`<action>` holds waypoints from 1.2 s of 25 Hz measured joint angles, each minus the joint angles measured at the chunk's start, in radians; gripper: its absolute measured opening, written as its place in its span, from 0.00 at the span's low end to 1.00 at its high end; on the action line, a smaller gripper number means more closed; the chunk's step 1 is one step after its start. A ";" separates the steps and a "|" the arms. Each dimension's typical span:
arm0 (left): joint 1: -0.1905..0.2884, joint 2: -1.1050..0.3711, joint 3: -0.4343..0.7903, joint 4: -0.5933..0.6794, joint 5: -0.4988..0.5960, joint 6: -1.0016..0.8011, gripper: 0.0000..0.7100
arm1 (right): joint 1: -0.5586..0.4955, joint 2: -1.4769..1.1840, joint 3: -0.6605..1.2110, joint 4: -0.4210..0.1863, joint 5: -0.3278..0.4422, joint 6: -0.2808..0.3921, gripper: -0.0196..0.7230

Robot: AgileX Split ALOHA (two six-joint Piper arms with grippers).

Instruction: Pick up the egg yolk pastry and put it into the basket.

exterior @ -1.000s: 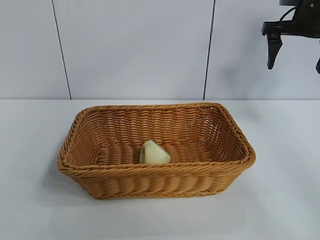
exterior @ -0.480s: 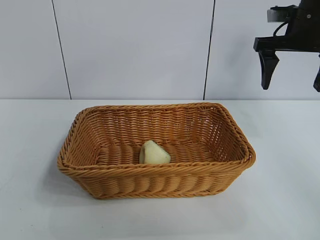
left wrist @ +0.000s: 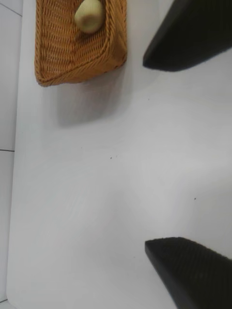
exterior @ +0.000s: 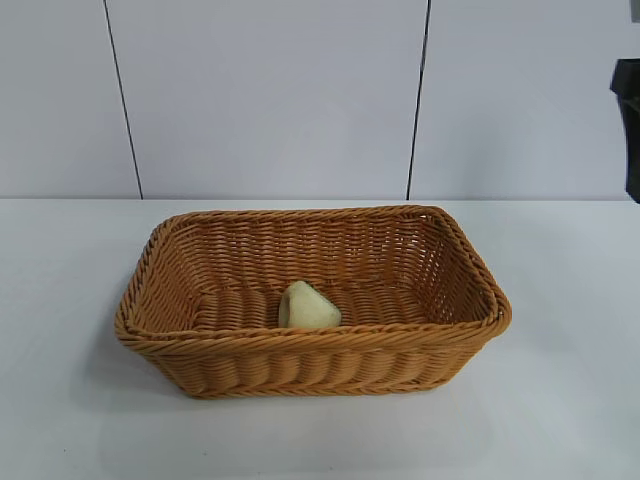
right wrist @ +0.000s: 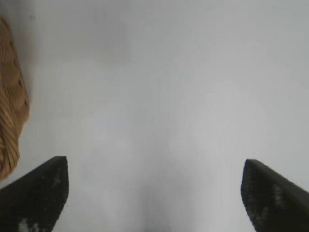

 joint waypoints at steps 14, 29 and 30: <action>0.000 0.000 0.000 0.000 0.000 0.000 0.94 | 0.000 -0.650 0.589 0.056 -0.181 -0.129 0.96; 0.000 0.000 0.000 0.000 0.000 0.000 0.94 | 0.000 -1.120 0.648 0.095 -0.182 -0.150 0.96; 0.000 0.000 0.000 0.000 0.000 0.000 0.94 | 0.000 -1.142 0.648 0.095 -0.182 -0.151 0.96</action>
